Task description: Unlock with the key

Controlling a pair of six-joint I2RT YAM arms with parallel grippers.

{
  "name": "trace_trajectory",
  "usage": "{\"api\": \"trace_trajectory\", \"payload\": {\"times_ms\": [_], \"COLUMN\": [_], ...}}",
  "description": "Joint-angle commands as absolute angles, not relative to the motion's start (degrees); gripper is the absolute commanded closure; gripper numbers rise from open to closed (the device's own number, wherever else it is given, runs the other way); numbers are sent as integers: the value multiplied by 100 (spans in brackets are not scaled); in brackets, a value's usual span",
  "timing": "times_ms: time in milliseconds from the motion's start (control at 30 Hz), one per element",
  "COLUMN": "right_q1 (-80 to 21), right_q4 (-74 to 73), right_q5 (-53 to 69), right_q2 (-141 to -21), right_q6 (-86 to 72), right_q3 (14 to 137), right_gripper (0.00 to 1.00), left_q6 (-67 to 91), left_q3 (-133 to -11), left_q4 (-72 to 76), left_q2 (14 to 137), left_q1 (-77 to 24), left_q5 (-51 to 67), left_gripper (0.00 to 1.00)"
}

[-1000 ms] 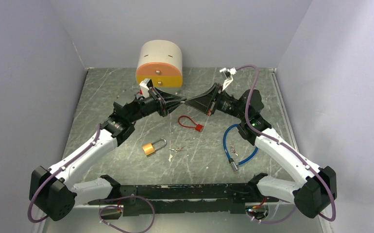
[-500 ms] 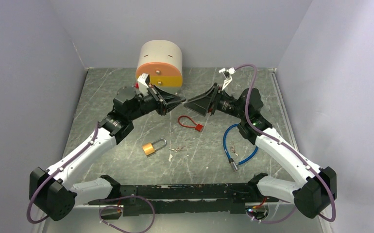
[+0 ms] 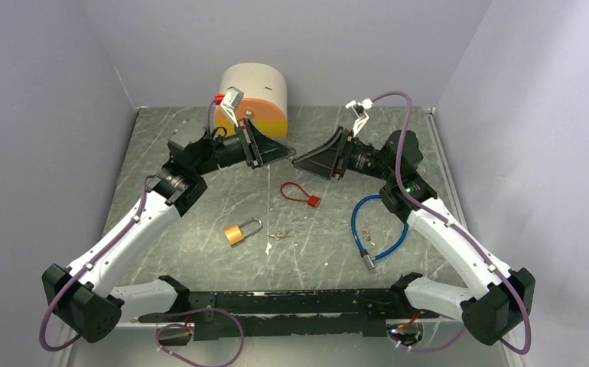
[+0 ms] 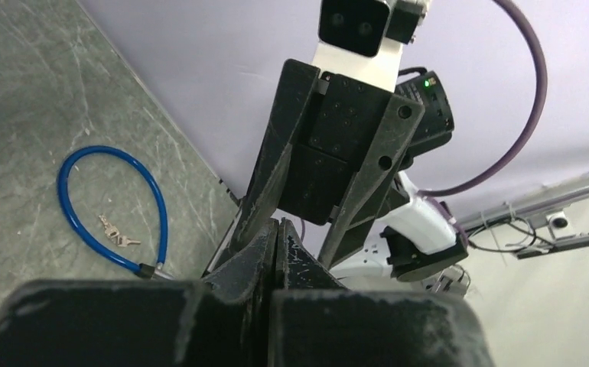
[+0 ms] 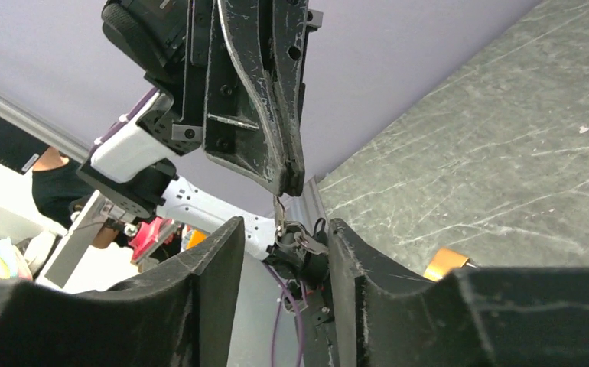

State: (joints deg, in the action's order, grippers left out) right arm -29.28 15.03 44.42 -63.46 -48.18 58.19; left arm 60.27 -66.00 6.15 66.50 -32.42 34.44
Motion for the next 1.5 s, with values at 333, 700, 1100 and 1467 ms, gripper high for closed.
{"api": "trace_trajectory", "payload": {"times_ms": [333,700,1100,1467], "right_q1": [-2924,-2974,-2973,-2965], "right_q4": [2231,2725,2797,2714], "right_q5": [4825,5058,3509,2417], "right_q2": [-6404,-6406,-5778,-4649], "right_q6": [-5151,-5515,-5378,-4177], "right_q3": [5961,5718,5027,3908], "right_gripper": [84,100,100,100], "left_q6": [5229,5538,5868,5371], "left_q3": [-6825,-6834,-6258,-6706], "left_q4": [1147,1296,114,-2851], "left_q2": [6751,6708,5839,6530], "left_q1": [-3234,-3228,-3227,-3227], "left_q5": [4385,3968,1598,700], "left_gripper": [97,97,20,10]}}
